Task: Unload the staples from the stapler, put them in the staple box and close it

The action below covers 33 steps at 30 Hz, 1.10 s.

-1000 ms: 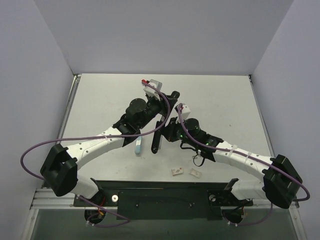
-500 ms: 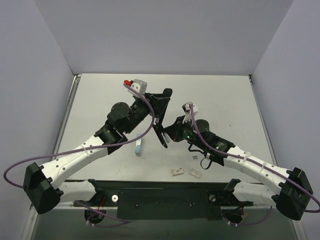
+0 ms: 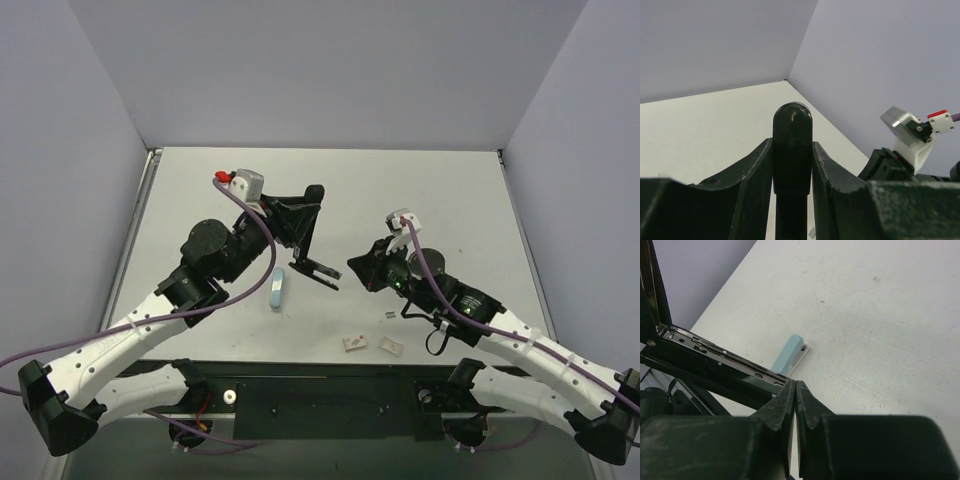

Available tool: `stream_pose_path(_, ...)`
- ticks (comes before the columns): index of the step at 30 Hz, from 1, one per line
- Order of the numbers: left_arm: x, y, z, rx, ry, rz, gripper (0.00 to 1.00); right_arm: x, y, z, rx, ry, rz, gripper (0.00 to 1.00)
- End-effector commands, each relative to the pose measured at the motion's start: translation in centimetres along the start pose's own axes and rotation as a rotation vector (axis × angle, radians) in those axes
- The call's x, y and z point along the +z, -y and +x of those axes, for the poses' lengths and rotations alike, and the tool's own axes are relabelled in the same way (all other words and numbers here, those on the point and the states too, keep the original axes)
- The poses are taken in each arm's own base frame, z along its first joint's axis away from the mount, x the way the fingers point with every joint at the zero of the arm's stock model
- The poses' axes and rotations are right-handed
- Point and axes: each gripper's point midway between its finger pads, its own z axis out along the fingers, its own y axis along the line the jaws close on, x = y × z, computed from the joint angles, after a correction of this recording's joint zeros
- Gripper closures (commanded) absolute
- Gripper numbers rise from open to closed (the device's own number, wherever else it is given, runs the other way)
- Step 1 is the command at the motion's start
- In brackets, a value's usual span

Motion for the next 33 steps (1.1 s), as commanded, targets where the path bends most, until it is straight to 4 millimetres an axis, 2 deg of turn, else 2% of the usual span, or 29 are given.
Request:
stream_pose_path(1,-1.7,1.2,-4.1,-0.034,0.119,0.022,1.00,-2.5,0.4,-1.5,-0.024,0.055,0.030,1.00)
stream_pose_path(4,-2.1,1.0,-4.3,-0.033,0.124,0.013,1.00,-3.4,0.5,0.0,-0.010,0.026,0.019,1.00)
stream_pose_path(9,-2.6,0.8,-4.5,-0.047,0.134,0.002,1.00,-4.0,-0.4,2.5,0.019,-0.021,-0.023,1.00)
stream_pose_path(17,-3.6,-0.6,-4.6,-0.112,0.152,-0.076,1.00,-2.5,-2.6,6.9,0.104,-0.070,-0.089,1.00)
stream_pose_path(25,-4.4,-2.1,-3.8,-0.190,0.155,-0.156,1.00,-1.1,-5.4,7.6,0.119,-0.055,-0.117,1.00)
stream_pose_path(33,-5.3,-2.7,-3.4,-0.235,0.159,-0.179,1.00,0.1,-5.6,6.5,0.106,-0.019,-0.072,1.00)
